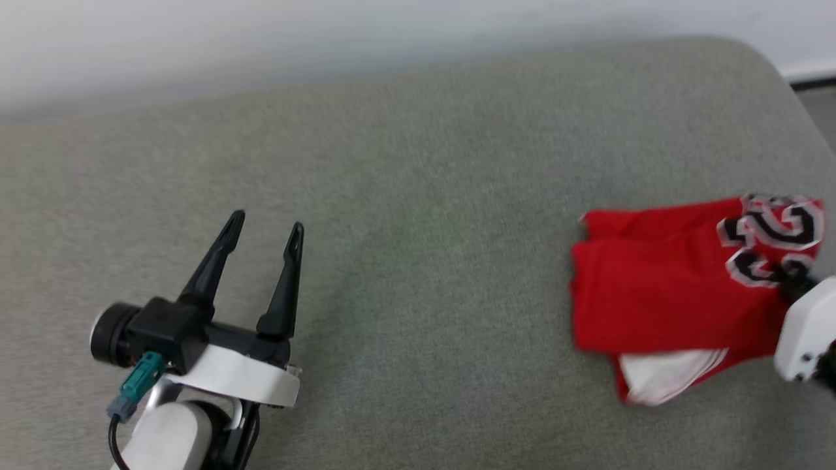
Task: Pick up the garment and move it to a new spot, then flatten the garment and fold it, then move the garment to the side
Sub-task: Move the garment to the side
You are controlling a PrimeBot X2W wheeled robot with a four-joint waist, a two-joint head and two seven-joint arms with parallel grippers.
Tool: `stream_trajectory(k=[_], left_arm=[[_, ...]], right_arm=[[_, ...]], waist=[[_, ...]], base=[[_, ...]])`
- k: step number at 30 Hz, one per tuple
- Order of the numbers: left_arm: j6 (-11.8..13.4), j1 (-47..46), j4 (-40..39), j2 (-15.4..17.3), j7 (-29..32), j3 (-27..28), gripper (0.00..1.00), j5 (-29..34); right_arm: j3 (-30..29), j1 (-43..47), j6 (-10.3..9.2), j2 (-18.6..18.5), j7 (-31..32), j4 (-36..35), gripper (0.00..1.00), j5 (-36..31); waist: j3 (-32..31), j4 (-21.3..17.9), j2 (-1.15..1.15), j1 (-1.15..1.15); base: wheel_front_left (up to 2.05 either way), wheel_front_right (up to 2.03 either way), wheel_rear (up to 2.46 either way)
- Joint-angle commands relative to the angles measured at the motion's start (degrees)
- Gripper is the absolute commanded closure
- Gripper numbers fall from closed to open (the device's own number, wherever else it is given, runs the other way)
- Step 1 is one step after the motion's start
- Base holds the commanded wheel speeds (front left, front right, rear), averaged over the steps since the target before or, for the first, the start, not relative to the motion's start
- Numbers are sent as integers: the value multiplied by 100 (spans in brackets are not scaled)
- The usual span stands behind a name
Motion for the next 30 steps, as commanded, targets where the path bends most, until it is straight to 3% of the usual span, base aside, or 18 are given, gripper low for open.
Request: stream_trajectory(k=[1, 7, 16, 22, 24, 25, 30], left_arm=[[-82, -208, -103, 72, 24, -43, 0, 72], [-265, -634, -291, 185, 86, -118, 0, 161], [-524, -1380, -442, 240, 69, -230, 0, 304], [-631, -1593, -372, 206, 25, -292, 0, 314], [-636, -1613, -331, 188, 11, -302, 0, 299], [-638, -1620, -312, 184, 8, -308, 0, 295], [-651, -1577, -157, 137, -40, -298, 0, 256]], right_arm=[[-175, -303, -5, -120, -87, 67, 100, -114], [-737, -863, -5, -417, -378, 279, 100, -342], [-1798, -1521, -6, -1158, -1077, 819, 100, -553], [-2060, -1829, -6, -1133, -1466, 1532, 99, -650], [-2246, -1936, -5, -1041, -1598, 1758, 25, -803], [-2340, -1985, -5, -1016, -1698, 1834, 0, -943], [-2890, -2167, -6, -759, -2343, 2049, 0, -1611]], waist=[[637, -285, 0, -1], [1275, -306, 0, -1], [2159, 9, 0, -1], [2418, 151, 0, -1], [2453, 181, 0, -1], [2461, 197, 0, -1], [2345, 261, 0, -1]], base=[[0, 0, 0], [0, 0, 0], [0, 0, 0], [0, 0, 0], [0, 0, 0], [0, 0, 0], [0, 0, 0]])
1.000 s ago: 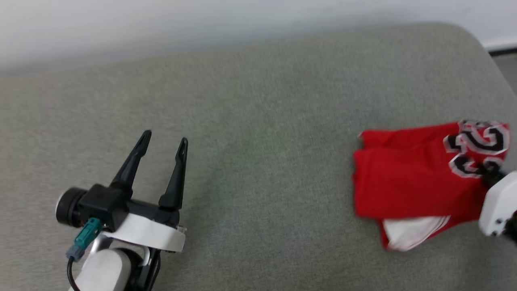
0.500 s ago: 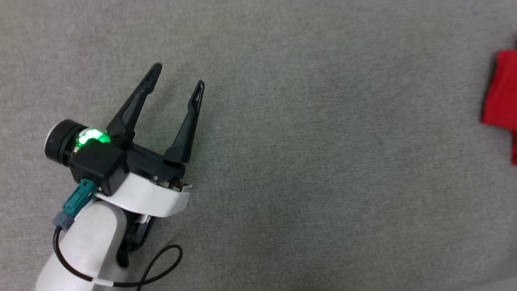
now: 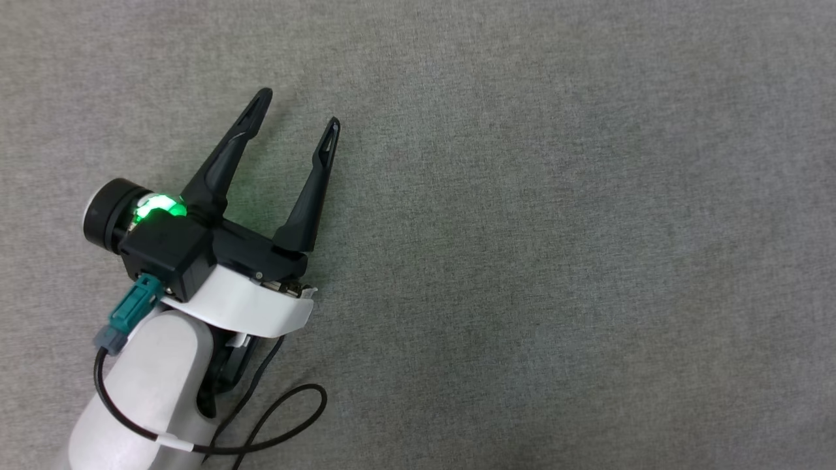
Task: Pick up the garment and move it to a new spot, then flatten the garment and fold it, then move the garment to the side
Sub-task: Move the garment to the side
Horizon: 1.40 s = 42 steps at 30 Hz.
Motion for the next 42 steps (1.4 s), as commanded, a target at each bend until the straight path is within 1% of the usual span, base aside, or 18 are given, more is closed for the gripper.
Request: stream_trajectory(k=[1, 4, 5, 6, 11, 17, 21, 25, 30, 37, 42], left_arm=[[-8, 26, 51, -27, -35, 9, 0, -14], [15, 127, 169, -102, -73, 26, 0, -63], [41, 253, 308, -189, -81, 36, 0, -97], [58, 302, 351, -225, -88, 47, 0, -111], [130, 632, 539, -387, -108, 110, 0, -176], [252, 1081, 678, -568, -109, 264, 0, -206], [331, 1385, 748, -691, -110, 394, 0, -215], [400, 1663, 818, -775, -104, 524, 0, -213], [481, 1956, 882, -849, -105, 697, 0, -196], [525, 2247, 989, -840, -105, 931, 0, -158], [498, 2417, 1092, -833, -105, 996, 0, -124]], right_arm=[[-133, -90, -7, 100, -136, 64, 0, -152], [-354, -157, -7, 206, -417, 140, 0, -376], [-403, -39, -9, 281, -647, 204, 0, -403], [-376, 12, -8, 306, -722, 216, 0, -356], [-26, 415, -7, 362, -1039, 105, 0, -110], [644, 1084, -7, 647, -1280, -317, 0, 344], [1012, 1570, -7, 950, -1288, -704, 0, 528], [1339, 2047, -6, 1346, -1242, -1191, 0, 605], [1812, 2453, -7, 1691, -1111, -1718, 0, 656], [2507, 2804, -7, 1920, -1000, -2188, 0, 766], [2740, 3122, -6, 2052, -950, -2483, 0, 801]], waist=[[-105, 24, 0, -1], [-328, 50, 0, -1], [-647, 91, 0, -1], [-754, 106, 0, -1], [-1315, 208, 0, -1], [-1925, 367, 0, -1], [-2266, 508, 0, -1], [-2544, 667, 0, -1], [-2821, 877, 0, -1], [-3164, 1116, 0, -1], [-3421, 1199, 0, -1]], base=[[0, 0, 0], [0, 0, 0], [0, 0, 0], [0, 0, 0], [0, 0, 0], [0, 0, 0], [0, 0, 0], [0, 0, 0], [0, 0, 0], [0, 0, 0], [0, 0, 0]])
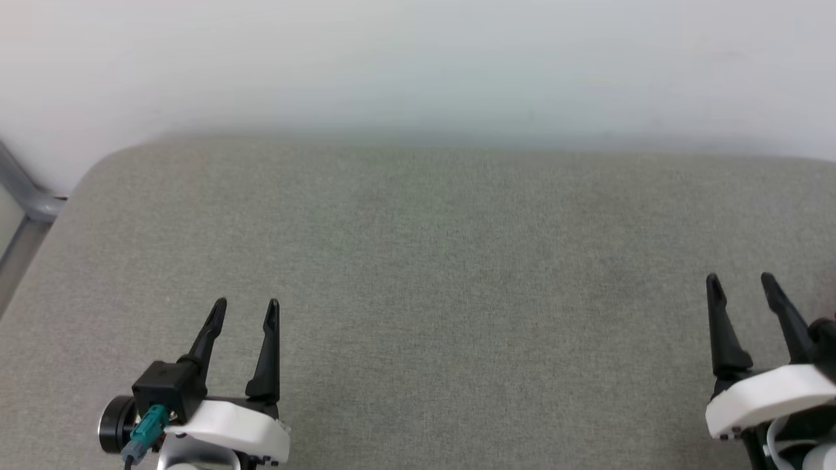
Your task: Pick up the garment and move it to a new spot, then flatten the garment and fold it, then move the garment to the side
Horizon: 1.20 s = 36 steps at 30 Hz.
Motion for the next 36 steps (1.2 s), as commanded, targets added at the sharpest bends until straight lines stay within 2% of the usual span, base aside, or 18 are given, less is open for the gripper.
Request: stream_trajectory(k=[1, 14, 30, 31, 36], left_arm=[[-13, 131, 58, 9, -13, 12, 0, 18], [-72, 352, 230, 10, -13, -66, 0, 37], [-133, 231, 362, -26, -13, -85, 0, -18], [-105, 287, 365, -35, 1, -88, 100, -5], [-178, 276, 486, -157, 165, 46, 100, -540]], right_arm=[[14, 228, -5, 61, 27, -117, 0, -9], [-2, 1062, -5, 197, 316, -787, 0, 123], [70, 1081, -5, 200, 457, -919, 0, 228], [75, 1098, 0, 183, 436, -884, 100, 200], [48, 958, 0, 189, 497, -573, 100, 808]], waist=[[-185, 70, 0, 1], [-410, 13, 0, 1], [-399, -8, 0, 1], [-399, -7, 0, 1], [-391, -23, 0, 1]], base=[[0, 0, 0], [0, 0, 0], [0, 0, 0], [0, 0, 0], [0, 0, 0]])
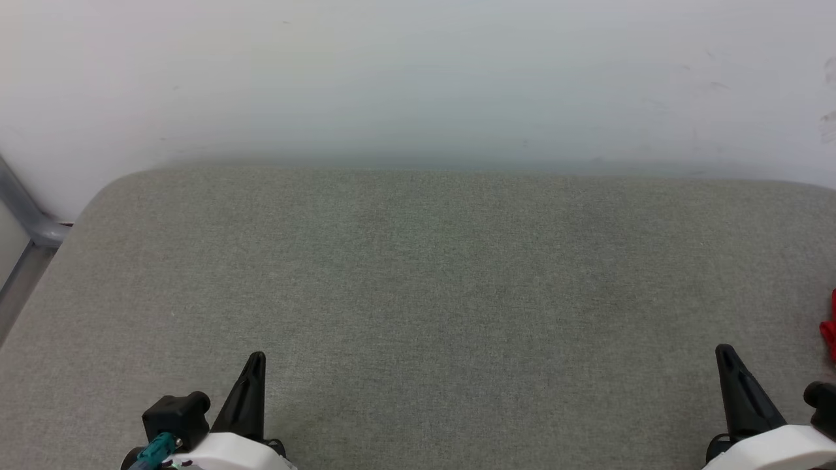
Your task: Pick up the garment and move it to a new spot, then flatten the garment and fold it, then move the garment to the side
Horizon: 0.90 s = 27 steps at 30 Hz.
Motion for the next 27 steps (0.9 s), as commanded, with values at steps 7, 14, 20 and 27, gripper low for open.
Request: stream_trajectory(k=[7, 14, 20, 27], left_arm=[[-121, -199, -26, -105, 223, 256, 100, -786], [-207, -263, 12, -199, 403, 419, 100, -1379], [-296, -325, 53, -295, 596, 590, 100, -2006], [-368, -378, 87, -375, 746, 727, 100, -2511]], right_arm=[[26, -261, 0, -10, 16, 121, 100, 930], [58, -375, -1, -10, 29, 290, 100, 1624], [81, -502, -1, -11, 49, 481, 100, 2352], [97, -608, -1, -11, 71, 639, 100, 2939]], waist=[[11, -22, 0, 0], [22, -42, 0, 0], [34, -65, 0, 0], [45, -85, 0, 0]], base=[[0, 0, 0], [0, 0, 0], [0, 0, 0], [0, 0, 0]])
